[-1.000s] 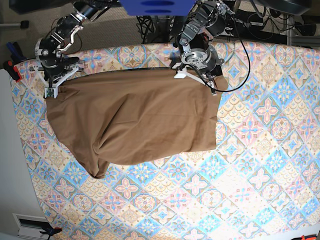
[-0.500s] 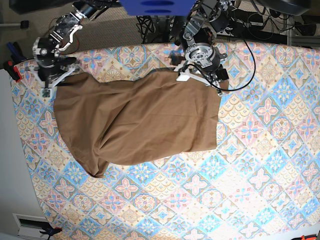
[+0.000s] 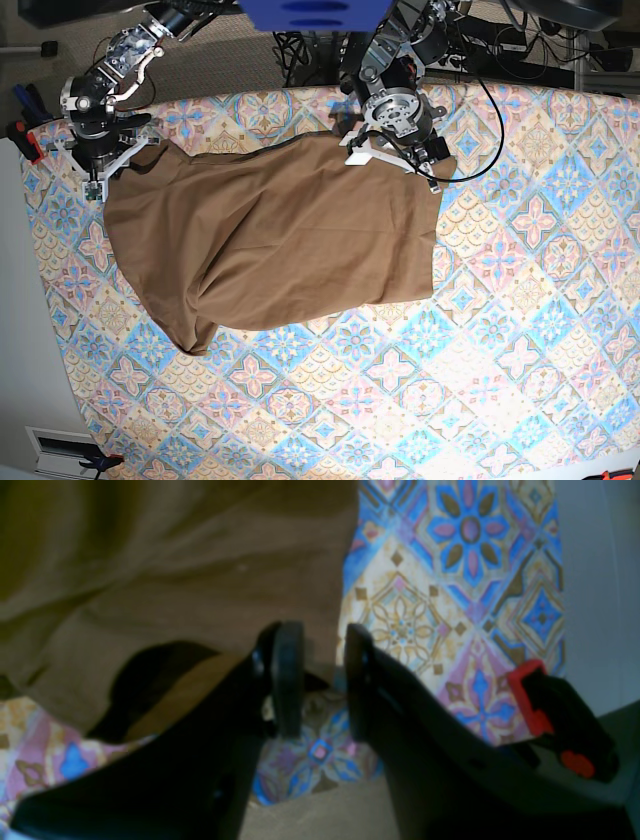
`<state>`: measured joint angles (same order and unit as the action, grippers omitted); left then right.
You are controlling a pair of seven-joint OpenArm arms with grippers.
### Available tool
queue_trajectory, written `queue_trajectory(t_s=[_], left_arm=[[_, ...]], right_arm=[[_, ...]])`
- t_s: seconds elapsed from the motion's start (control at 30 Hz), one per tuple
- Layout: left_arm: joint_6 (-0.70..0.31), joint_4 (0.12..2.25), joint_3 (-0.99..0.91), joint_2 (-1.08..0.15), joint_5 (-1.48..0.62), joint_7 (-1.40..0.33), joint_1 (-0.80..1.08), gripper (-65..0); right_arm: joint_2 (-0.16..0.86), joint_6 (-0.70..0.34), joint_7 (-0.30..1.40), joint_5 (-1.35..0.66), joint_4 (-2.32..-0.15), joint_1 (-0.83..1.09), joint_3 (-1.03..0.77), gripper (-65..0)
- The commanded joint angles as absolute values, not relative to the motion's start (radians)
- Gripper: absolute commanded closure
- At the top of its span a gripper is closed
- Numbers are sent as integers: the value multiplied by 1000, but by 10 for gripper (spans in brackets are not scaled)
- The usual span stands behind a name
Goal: Layout the t-shirt on the table in an organized manner, then fold the t-shirt properly
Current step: 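Release the shirt edge and regrasp it with both grippers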
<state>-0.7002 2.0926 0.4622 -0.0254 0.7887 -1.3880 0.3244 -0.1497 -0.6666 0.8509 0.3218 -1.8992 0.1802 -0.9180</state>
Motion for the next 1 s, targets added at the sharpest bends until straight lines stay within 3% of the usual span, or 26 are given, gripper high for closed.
queue_trajectory(t_s=[0.0,0.2,0.33,0.5,0.73,0.97], left_arm=[[-698,2117,458,-16,806,-1386,323,-180],[-698,2114,337,157,805,-1179,318,-183],[-698,2107,269,157,794,-1135,285,-186],[-698,2104,186,157,733,-1221,231,-186],[-698,2098,-65,140,615,-1222,179,-187],[-698,2052,-107,38,513,-1224,183,-187]], right_arm=[[-142,-668,834,314,-1919,171,-920,-137],[-140,-668,670,312,-1913,114,-918,-141],[-139,-668,581,315,-1886,21,-917,-153],[-65,-668,584,318,-1758,-61,-917,-277],[62,-668,582,315,-1566,-73,-917,-267],[107,-668,572,314,-1400,-157,-915,-267]])
